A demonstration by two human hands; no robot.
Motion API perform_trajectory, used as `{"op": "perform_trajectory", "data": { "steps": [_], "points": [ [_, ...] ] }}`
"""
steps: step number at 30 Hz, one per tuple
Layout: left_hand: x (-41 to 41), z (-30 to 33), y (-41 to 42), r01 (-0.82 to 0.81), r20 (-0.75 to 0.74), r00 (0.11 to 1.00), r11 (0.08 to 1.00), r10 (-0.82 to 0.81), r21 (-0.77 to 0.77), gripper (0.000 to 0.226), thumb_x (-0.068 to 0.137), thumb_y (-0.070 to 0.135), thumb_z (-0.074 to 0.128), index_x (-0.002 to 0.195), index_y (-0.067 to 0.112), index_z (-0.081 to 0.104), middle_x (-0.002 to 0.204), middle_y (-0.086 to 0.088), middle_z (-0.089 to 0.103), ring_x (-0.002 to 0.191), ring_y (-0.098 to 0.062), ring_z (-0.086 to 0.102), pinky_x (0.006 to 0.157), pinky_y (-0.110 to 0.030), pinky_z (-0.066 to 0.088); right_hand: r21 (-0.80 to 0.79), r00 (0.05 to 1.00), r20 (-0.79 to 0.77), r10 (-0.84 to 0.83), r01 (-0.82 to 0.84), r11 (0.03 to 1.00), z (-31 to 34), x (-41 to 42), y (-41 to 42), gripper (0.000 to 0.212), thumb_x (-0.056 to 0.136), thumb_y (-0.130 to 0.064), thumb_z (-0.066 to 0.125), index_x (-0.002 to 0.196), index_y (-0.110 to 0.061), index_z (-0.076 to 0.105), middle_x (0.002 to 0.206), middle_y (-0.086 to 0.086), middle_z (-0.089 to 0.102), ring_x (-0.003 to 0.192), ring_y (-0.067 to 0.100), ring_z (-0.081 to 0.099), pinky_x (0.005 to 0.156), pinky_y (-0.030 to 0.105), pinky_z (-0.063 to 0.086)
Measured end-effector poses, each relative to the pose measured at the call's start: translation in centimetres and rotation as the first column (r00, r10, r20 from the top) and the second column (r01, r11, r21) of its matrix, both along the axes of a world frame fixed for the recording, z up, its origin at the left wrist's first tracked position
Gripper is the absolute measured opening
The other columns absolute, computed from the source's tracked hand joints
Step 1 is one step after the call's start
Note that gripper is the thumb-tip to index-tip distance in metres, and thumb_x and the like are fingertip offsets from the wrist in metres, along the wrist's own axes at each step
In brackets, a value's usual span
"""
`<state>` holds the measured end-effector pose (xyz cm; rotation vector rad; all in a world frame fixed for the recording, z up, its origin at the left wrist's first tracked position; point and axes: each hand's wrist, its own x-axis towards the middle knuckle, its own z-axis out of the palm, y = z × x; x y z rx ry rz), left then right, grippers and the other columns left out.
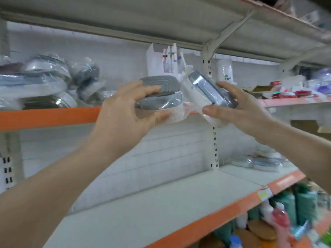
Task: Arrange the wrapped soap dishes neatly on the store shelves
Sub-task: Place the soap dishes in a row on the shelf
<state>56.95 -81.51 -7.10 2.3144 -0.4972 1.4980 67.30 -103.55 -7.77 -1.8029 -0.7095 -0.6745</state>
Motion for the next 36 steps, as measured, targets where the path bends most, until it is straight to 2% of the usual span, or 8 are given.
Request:
{"op": "perform_trajectory", "data": {
  "steps": [2,4,9,14,19,23,31,36],
  "points": [
    [1.5,-1.9,-2.2,0.055,-0.037,0.998,0.999,-0.054,0.003,0.053,0.060,0.067,0.053,0.110,0.050,0.048,0.133,0.002,0.053,0.125,-0.003,0.043,0.108,-0.030,0.034,-0.057,0.996,0.005,-0.085,0.085,0.995,-2.2,0.1,-3.5,0.082,0.040,-0.075,0.073,0.116,-0.061,0.045,0.120,-0.009,0.054,0.108,0.013,0.057,0.092,0.039,0.050],
    [3.3,-3.9,-4.4,0.121,-0.089,0.989,0.993,-0.121,-0.002,0.053,0.059,0.067,0.054,0.109,0.053,0.047,0.135,0.007,0.050,0.122,0.003,0.041,0.106,-0.029,0.037,-0.136,0.985,-0.021,-0.169,0.165,0.977,-4.2,0.4,-7.1,0.089,0.042,-0.078,0.072,0.124,-0.056,0.043,0.125,-0.007,0.053,0.109,0.014,0.057,0.093,0.038,0.049],
    [9.6,-8.2,-9.8,0.220,-0.251,0.947,0.975,-0.203,0.042,0.057,0.059,0.067,0.060,0.113,0.050,0.053,0.132,0.018,0.041,0.119,0.009,0.037,0.098,-0.003,0.022,-0.299,0.915,-0.113,-0.387,0.340,0.892,-7.9,2.6,-14.4,0.080,0.063,-0.052,0.074,0.134,-0.045,0.040,0.122,-0.002,0.047,0.105,0.014,0.047,0.089,0.028,0.037],
    [18.5,-11.6,-15.6,0.158,-0.403,0.906,0.987,-0.127,0.044,0.052,0.075,0.044,0.072,0.124,0.035,0.058,0.147,0.006,0.036,0.135,-0.010,0.034,0.105,-0.021,0.024,-0.408,0.818,-0.229,-0.527,0.411,0.815,-11.4,10.4,-20.7,0.077,0.070,-0.053,0.073,0.138,-0.041,0.037,0.120,0.003,0.044,0.100,0.018,0.045,0.082,0.027,0.038],
    [30.6,-16.3,-20.9,0.059,-0.524,0.850,0.998,-0.057,-0.013,0.051,0.080,0.043,0.068,0.128,0.035,0.054,0.150,0.004,0.032,0.137,-0.011,0.031,0.103,-0.022,0.025,-0.509,0.736,-0.247,-0.631,0.455,0.731,-15.4,22.6,-25.6,0.083,0.071,-0.053,0.072,0.142,-0.033,0.034,0.136,0.010,0.041,0.121,0.027,0.045,0.087,0.025,0.036],
    [41.0,-20.0,-25.5,-0.068,-0.614,0.789,0.995,0.006,-0.077,0.053,0.083,0.040,0.066,0.132,0.031,0.051,0.151,0.001,0.029,0.137,-0.014,0.031,0.099,-0.019,0.022,-0.566,0.761,-0.238,-0.603,0.396,0.723,-17.7,33.7,-27.3,0.086,0.068,-0.055,0.073,0.141,-0.031,0.034,0.139,0.011,0.035,0.128,0.029,0.038,0.104,0.036,0.037],
    [54.0,-26.8,-30.1,-0.255,-0.760,0.637,0.966,0.130,-0.048,0.051,0.088,0.041,0.060,0.136,0.030,0.045,0.152,0.001,0.023,0.135,-0.017,0.033,0.102,-0.022,0.029,-0.683,0.804,-0.069,-0.590,0.393,0.615,-21.5,50.4,-26.5,0.065,0.078,-0.049,0.064,0.133,-0.022,0.042,0.139,0.009,0.031,0.130,0.029,0.029,0.098,0.039,0.038],
    [58.8,-27.9,-31.6,-0.335,-0.773,0.573,0.939,0.272,0.082,0.056,0.097,0.042,0.040,0.147,0.027,0.020,0.157,-0.006,0.001,0.143,-0.023,0.013,0.110,-0.031,0.023,-0.723,0.778,0.010,-0.628,0.439,0.533,-23.5,56.9,-26.3,0.052,0.092,-0.047,0.045,0.137,-0.023,0.036,0.139,0.008,0.035,0.133,0.027,0.025,0.099,0.041,0.033]
  ]
}}
